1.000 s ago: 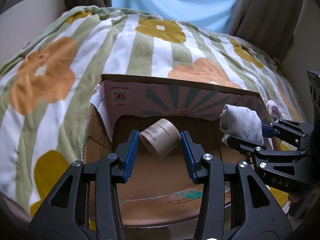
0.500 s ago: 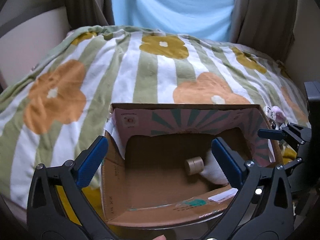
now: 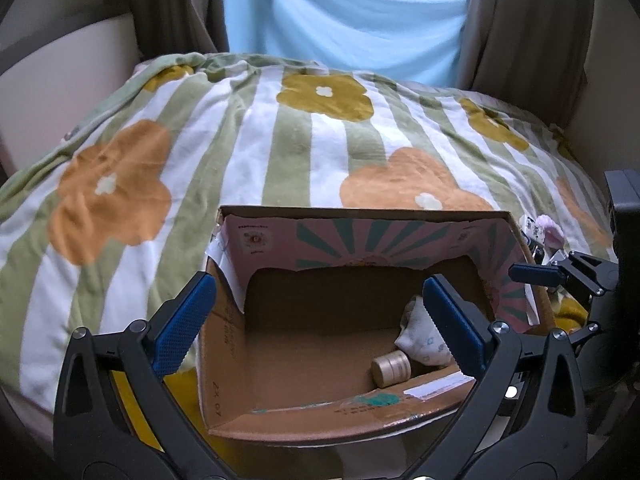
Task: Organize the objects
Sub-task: 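Open both tools to drop the jar and sock into the box, then move both tools back toward the remaining items on the bed, then grasp the floss pick case with the left tool while the right tool grasps the SUPER DEER box, then carry the floss case and SUPER DEER box over the cardboard box with both tools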
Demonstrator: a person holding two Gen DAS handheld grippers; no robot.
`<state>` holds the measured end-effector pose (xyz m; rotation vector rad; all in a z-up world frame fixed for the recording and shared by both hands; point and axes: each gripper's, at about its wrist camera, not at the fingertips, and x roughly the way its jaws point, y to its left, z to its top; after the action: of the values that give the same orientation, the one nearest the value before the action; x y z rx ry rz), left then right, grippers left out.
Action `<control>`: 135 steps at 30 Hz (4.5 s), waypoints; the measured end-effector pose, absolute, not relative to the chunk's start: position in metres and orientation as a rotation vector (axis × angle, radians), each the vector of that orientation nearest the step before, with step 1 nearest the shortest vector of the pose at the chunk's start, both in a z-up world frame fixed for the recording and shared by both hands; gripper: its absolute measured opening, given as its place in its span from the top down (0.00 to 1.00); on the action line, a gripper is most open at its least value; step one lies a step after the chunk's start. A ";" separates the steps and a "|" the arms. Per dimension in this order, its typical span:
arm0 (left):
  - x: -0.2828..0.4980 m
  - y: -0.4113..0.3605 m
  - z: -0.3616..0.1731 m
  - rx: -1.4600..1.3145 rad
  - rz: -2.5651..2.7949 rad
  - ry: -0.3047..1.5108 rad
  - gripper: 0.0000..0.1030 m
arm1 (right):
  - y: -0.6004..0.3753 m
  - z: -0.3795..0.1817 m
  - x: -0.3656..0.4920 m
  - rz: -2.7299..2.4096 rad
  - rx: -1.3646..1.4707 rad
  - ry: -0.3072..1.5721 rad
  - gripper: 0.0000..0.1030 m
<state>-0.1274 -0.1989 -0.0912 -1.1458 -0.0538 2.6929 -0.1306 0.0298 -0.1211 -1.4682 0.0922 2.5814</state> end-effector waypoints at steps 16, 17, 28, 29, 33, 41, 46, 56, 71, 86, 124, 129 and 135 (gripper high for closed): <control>-0.124 -0.192 -0.080 -1.152 2.687 -0.077 0.00 | 0.029 -0.111 -0.121 2.628 -1.454 0.084 0.15; -0.123 -0.191 -0.077 -1.142 2.666 -0.065 0.00 | 0.029 -0.107 -0.118 2.634 -1.443 0.086 0.15; -0.110 -0.149 -0.034 -1.063 2.642 -0.007 0.00 | 0.056 -0.065 -0.082 2.674 -1.298 0.120 0.15; -0.109 -0.144 -0.031 -1.059 2.638 -0.004 0.00 | 0.062 -0.060 -0.077 2.676 -1.280 0.127 0.15; -0.105 -0.119 -0.022 -1.035 2.633 0.024 0.00 | 0.081 -0.049 -0.057 2.678 -1.218 0.139 0.14; -0.107 -0.054 -0.014 -1.029 2.562 0.087 0.00 | 0.135 -0.035 -0.008 2.645 -1.102 0.180 0.01; -0.115 -0.001 -0.015 -1.025 2.480 0.154 0.00 | 0.171 -0.027 0.026 2.597 -1.033 0.190 0.01; -0.149 0.124 -0.055 -1.108 2.231 0.398 0.00 | 0.239 -0.035 0.086 2.388 -1.084 0.035 0.01; -0.205 0.193 -0.152 -1.342 1.929 0.899 0.00 | 0.284 -0.127 0.081 2.326 -1.348 0.138 0.01; -0.219 0.212 -0.203 -1.393 1.769 1.099 0.13 | 0.308 -0.182 0.045 2.289 -1.478 0.193 0.01; -0.202 0.204 -0.142 -1.328 1.845 0.958 0.49 | 0.297 -0.158 0.053 2.278 -1.429 0.160 0.18; -0.193 0.189 -0.115 -1.314 1.887 0.920 0.49 | 0.282 -0.131 0.054 2.309 -1.395 0.159 0.18; -0.182 0.162 -0.084 -1.297 1.946 0.881 0.49 | 0.259 -0.099 0.045 2.365 -1.363 0.152 0.18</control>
<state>-0.1821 0.1616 -0.0842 -1.2972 0.8814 1.9464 0.0455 0.2594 -0.0992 -1.3628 0.1516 2.3647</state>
